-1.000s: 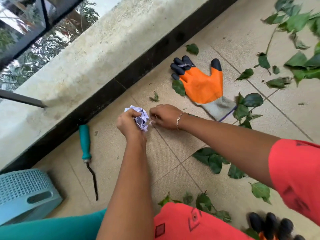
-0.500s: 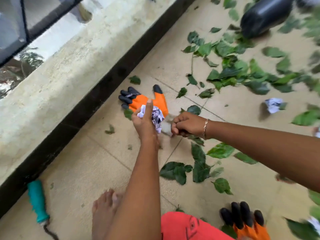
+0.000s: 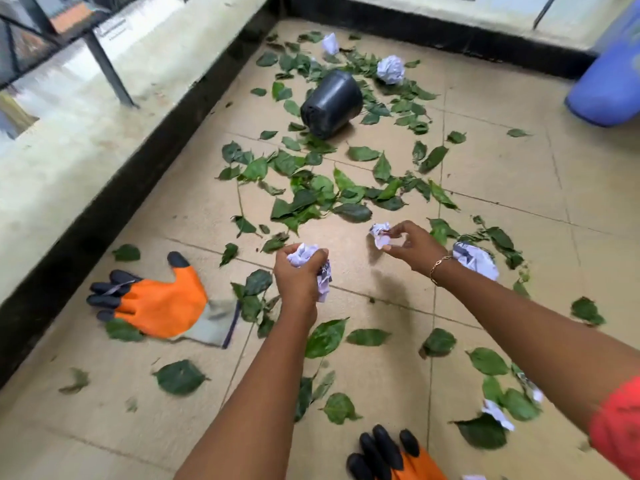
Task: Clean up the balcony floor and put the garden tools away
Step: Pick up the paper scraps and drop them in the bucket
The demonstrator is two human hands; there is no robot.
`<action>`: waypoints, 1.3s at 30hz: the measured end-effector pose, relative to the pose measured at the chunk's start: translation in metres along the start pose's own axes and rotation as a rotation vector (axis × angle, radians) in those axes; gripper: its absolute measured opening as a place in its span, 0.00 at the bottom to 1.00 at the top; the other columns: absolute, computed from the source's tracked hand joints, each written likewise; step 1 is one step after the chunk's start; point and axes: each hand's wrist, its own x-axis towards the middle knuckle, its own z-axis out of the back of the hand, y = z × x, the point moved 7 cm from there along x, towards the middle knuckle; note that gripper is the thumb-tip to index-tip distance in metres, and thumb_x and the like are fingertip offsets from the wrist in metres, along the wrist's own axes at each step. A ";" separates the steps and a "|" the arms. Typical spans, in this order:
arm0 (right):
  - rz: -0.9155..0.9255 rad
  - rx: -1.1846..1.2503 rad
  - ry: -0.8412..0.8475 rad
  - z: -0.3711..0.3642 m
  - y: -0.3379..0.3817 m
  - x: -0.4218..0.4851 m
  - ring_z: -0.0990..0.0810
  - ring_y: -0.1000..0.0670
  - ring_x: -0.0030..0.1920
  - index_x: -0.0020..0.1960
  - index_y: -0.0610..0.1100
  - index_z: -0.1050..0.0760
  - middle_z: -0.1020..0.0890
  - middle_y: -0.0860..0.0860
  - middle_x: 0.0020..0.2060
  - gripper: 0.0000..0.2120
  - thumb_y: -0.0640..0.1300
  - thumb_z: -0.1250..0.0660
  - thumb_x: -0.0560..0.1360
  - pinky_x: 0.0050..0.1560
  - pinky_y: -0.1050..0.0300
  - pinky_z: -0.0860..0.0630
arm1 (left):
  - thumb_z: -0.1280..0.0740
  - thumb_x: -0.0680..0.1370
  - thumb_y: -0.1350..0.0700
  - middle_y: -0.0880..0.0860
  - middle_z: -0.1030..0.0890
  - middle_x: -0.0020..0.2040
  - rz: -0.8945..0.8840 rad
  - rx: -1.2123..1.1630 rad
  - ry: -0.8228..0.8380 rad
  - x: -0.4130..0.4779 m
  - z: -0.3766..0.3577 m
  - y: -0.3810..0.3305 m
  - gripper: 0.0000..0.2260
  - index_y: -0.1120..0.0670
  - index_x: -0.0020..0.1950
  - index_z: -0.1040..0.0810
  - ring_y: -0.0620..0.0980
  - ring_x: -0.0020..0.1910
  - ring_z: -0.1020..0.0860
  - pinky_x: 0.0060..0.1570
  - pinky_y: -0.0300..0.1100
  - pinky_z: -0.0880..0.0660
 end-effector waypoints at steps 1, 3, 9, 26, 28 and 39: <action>-0.025 -0.065 -0.004 0.005 -0.011 0.005 0.30 0.52 0.32 0.55 0.44 0.29 0.27 0.51 0.34 0.16 0.46 0.29 0.72 0.32 0.59 0.36 | 0.26 0.66 0.60 0.60 0.25 0.41 0.020 0.015 0.034 0.002 -0.008 0.004 0.18 0.58 0.51 0.29 0.51 0.29 0.29 0.28 0.37 0.34; -0.056 -0.195 0.004 0.011 -0.023 0.013 0.24 0.42 0.43 0.64 0.44 0.34 0.23 0.43 0.42 0.27 0.49 0.27 0.70 0.40 0.55 0.31 | 0.29 0.71 0.63 0.60 0.25 0.40 0.087 0.040 0.067 0.006 -0.019 0.013 0.14 0.58 0.52 0.29 0.51 0.29 0.28 0.24 0.34 0.33; -0.009 -0.396 0.098 -0.015 -0.019 0.052 0.26 0.38 0.57 0.74 0.51 0.47 0.26 0.38 0.56 0.46 0.56 0.25 0.65 0.50 0.53 0.29 | 0.36 0.77 0.59 0.57 0.19 0.34 0.342 -0.114 0.139 0.021 -0.039 0.027 0.03 0.57 0.44 0.26 0.51 0.29 0.18 0.30 0.44 0.22; 0.031 0.429 0.052 -0.039 -0.017 0.034 0.30 0.54 0.32 0.45 0.45 0.29 0.26 0.52 0.33 0.12 0.31 0.34 0.68 0.37 0.58 0.32 | 0.37 0.77 0.61 0.56 0.23 0.36 0.457 -0.270 0.341 0.033 -0.096 0.056 0.02 0.57 0.44 0.26 0.50 0.25 0.23 0.23 0.38 0.27; -0.009 0.637 0.080 -0.042 -0.011 0.023 0.26 0.54 0.34 0.43 0.44 0.26 0.23 0.51 0.35 0.12 0.32 0.36 0.63 0.38 0.59 0.27 | 0.38 0.78 0.59 0.56 0.21 0.37 0.492 -0.246 0.337 0.026 -0.093 0.052 0.04 0.57 0.46 0.25 0.51 0.26 0.23 0.22 0.39 0.26; -0.404 1.174 -0.104 0.031 0.062 -0.094 0.25 0.53 0.23 0.30 0.42 0.20 0.23 0.50 0.22 0.26 0.18 0.49 0.65 0.27 0.66 0.30 | 0.34 0.75 0.58 0.57 0.21 0.54 0.585 -0.216 0.188 -0.103 -0.063 -0.060 0.13 0.59 0.59 0.25 0.50 0.44 0.19 0.38 0.40 0.21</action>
